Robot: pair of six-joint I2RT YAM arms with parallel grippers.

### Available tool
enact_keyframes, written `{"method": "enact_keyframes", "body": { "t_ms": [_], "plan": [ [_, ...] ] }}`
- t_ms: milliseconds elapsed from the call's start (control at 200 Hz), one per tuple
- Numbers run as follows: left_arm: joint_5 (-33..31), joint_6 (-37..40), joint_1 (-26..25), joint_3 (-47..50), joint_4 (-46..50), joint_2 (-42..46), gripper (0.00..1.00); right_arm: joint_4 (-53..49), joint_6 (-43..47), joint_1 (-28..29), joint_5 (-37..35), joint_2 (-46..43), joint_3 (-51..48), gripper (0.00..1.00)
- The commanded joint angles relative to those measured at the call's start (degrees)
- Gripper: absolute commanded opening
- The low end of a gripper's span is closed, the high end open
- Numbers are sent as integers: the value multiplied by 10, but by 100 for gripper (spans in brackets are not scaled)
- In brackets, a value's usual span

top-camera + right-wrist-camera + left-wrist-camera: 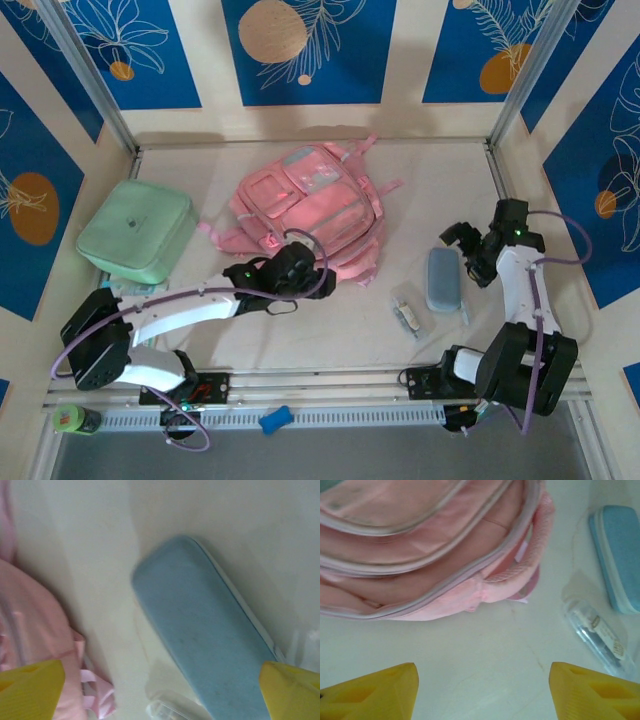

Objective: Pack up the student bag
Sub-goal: Rotate the glasses case at the middle-right of the table.

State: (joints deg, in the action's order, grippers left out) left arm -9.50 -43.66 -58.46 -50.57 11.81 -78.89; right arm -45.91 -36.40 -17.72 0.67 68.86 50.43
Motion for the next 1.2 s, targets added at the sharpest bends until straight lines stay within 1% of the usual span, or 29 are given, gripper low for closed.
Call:
{"method": "enact_keyframes", "body": {
  "t_ms": [0, 135, 185, 240, 345, 445, 545, 620, 675, 845, 990, 1076, 1196],
  "plan": [
    [0, -16, -16, -20, -45, -17, 70, 8, -18, -11, 30, 1, -33, 99],
    [4, -24, -23, -20, -57, -29, 72, 36, -35, -42, 60, -1, -82, 99],
    [5, -25, -25, -17, -64, -31, 72, 44, -37, -44, 59, -1, -94, 99],
    [6, -24, -24, -15, -66, -32, 73, 61, -40, -43, 81, 4, -107, 99],
    [-6, -17, -25, -20, -53, -29, 76, 63, -56, -28, 99, 12, -116, 99],
    [-20, 0, -22, -26, -40, -24, 79, 73, -79, 17, 101, -9, -132, 99],
    [-32, 22, -18, -45, -10, -21, 82, 62, -105, 82, 73, -24, -129, 99],
    [-34, 34, -16, -58, 9, -19, 84, 58, -111, 115, 58, -28, -120, 99],
    [-37, 41, -16, -62, 20, -14, 84, 46, -105, 130, 34, -27, -108, 99],
    [-54, 45, -15, -51, 37, 19, 86, -3, -67, 137, -39, -17, -80, 99],
    [-66, 48, -11, -30, 28, 38, 88, -31, -55, 146, -44, 23, -55, 99],
    [-62, 50, -6, -28, 31, 41, 89, -20, -51, 163, -42, 36, -53, 99],
    [-61, 57, 4, -30, 38, 37, 90, -14, -59, 168, -40, 80, -41, 99]
  ]
}}
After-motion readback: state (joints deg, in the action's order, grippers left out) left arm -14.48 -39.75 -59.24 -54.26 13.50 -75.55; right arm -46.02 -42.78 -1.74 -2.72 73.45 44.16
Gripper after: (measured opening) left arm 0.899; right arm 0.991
